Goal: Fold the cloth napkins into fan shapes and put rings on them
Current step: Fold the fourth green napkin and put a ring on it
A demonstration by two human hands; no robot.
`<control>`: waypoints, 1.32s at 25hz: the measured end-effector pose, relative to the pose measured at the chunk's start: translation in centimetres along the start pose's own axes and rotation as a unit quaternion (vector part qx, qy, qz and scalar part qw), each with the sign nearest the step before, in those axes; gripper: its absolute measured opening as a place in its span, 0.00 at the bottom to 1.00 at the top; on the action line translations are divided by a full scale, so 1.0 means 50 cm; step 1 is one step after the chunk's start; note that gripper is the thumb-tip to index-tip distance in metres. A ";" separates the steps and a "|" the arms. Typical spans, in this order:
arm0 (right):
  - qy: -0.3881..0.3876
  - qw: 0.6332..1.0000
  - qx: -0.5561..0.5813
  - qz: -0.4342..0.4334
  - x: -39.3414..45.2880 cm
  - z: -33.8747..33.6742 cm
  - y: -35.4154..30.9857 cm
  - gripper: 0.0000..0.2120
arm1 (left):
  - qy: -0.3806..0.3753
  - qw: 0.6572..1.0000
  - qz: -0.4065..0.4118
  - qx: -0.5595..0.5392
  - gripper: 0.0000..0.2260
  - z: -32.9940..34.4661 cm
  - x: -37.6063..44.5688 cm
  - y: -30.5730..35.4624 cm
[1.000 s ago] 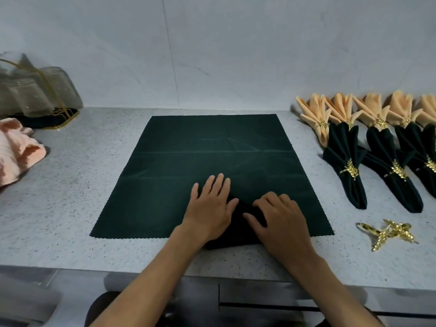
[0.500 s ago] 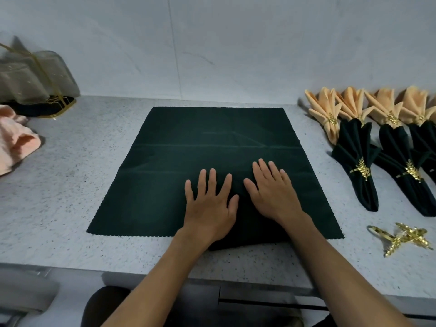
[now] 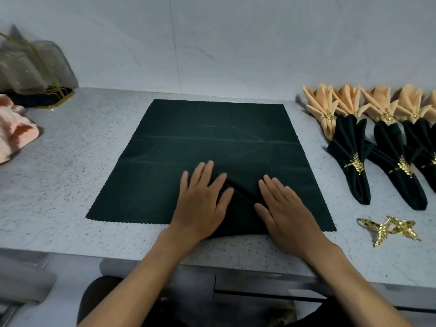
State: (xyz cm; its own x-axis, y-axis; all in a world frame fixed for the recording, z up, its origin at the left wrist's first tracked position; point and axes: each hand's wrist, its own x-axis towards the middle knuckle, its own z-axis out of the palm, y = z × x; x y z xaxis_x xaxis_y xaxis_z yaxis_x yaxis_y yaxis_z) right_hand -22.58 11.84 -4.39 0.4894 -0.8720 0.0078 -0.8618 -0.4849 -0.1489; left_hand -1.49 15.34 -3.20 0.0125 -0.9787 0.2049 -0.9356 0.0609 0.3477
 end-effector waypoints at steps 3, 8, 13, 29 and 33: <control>0.093 0.995 0.014 -0.019 -0.004 0.005 -0.005 0.34 | -0.002 0.993 0.112 -0.042 0.27 -0.021 -0.101 -0.036; 0.265 0.961 0.035 -0.067 -0.013 0.005 -0.019 0.08 | 0.033 0.993 0.108 -0.031 0.20 -0.011 -0.129 -0.037; 0.236 0.968 0.079 -0.034 -0.017 -0.008 -0.025 0.02 | 0.065 0.992 0.060 -0.085 0.15 -0.025 -0.107 -0.027; 0.187 0.978 0.097 -0.011 -0.034 -0.037 -0.014 0.02 | 0.129 0.979 -0.049 -0.153 0.10 -0.011 -0.018 -0.017; 0.187 0.981 0.044 -0.041 -0.038 -0.025 -0.015 0.02 | 0.151 0.988 -0.007 -0.034 0.06 -0.004 -0.014 -0.010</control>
State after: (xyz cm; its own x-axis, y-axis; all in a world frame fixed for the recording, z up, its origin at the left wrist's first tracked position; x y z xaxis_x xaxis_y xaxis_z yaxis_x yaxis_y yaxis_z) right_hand -23.04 13.78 -3.04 0.4591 -0.8015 0.3831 -0.7988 -0.5612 -0.2169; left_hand -0.97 16.01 -3.35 0.1403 -0.8770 0.4596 -0.9087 0.0703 0.4114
